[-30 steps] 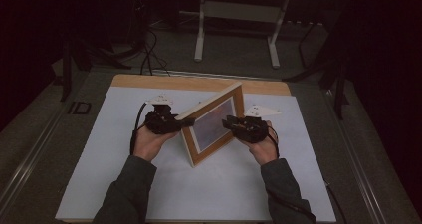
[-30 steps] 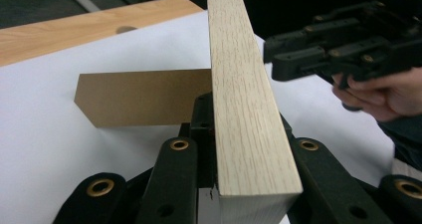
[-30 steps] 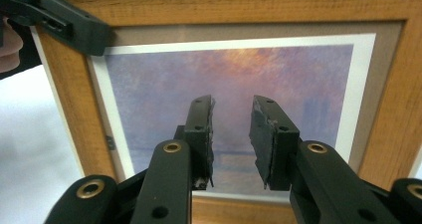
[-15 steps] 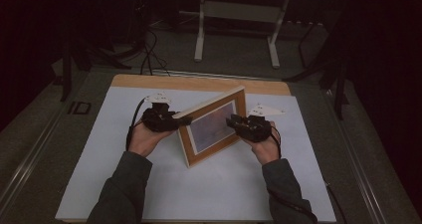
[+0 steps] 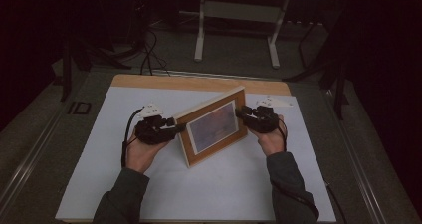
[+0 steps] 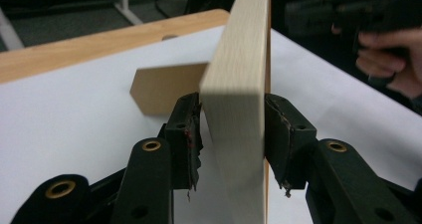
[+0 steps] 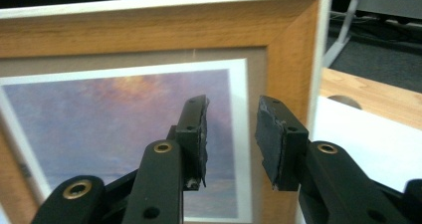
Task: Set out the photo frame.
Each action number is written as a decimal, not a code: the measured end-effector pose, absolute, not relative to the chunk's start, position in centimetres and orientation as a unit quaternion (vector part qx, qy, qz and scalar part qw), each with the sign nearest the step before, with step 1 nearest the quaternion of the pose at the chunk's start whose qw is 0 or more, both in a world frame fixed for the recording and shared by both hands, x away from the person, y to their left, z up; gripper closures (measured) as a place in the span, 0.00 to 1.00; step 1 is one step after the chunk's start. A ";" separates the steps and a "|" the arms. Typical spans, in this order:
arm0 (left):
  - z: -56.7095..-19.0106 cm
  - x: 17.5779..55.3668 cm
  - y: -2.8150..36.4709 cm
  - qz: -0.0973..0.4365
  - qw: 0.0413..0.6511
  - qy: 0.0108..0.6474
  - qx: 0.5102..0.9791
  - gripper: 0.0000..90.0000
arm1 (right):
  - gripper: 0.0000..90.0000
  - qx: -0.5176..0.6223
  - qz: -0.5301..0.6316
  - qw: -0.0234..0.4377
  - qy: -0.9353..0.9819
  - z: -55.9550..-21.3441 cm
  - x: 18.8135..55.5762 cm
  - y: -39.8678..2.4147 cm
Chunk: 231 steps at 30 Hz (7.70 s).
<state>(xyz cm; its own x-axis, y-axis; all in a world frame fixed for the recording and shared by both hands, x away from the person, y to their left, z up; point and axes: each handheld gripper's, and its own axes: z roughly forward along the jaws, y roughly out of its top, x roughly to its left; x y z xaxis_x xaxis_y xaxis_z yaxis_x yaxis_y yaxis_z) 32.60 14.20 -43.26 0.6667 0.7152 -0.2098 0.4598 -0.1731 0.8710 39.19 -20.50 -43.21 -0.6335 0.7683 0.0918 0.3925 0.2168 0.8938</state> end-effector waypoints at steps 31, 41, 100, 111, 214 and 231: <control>-44.0 32.8 15.8 0.147 0.489 0.389 0.767 0.74 | 0.50 0.355 0.471 0.188 0.785 -42.2 43.0 -20.7; -44.1 32.9 15.7 0.155 0.495 0.390 0.761 0.74 | 0.36 0.344 0.490 0.131 0.790 -42.8 44.2 -19.9; -44.0 38.9 15.6 0.105 0.524 0.419 0.734 0.73 | 0.62 0.379 0.502 0.166 0.759 -42.4 43.1 -22.6; -44.0 40.2 16.2 0.109 0.531 0.420 0.728 0.71 | 0.65 0.384 0.504 0.174 0.754 -42.5 42.9 -22.3; -44.0 37.2 19.0 0.064 0.557 0.430 0.708 0.52 | 0.55 0.383 0.484 0.134 0.775 -43.3 38.4 -22.6; -44.3 35.0 21.3 0.100 0.544 0.443 0.705 0.50 | 0.55 0.387 0.477 0.122 0.780 -44.1 37.8 -24.2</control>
<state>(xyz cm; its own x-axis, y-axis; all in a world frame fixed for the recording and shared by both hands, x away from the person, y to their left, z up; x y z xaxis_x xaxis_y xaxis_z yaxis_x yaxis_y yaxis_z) 35.00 21.33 -44.29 0.5865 0.7345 -0.3414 0.5162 -0.0142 0.8564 37.80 -24.18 -44.06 -0.6707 0.7196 0.1797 0.4876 0.2453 0.8379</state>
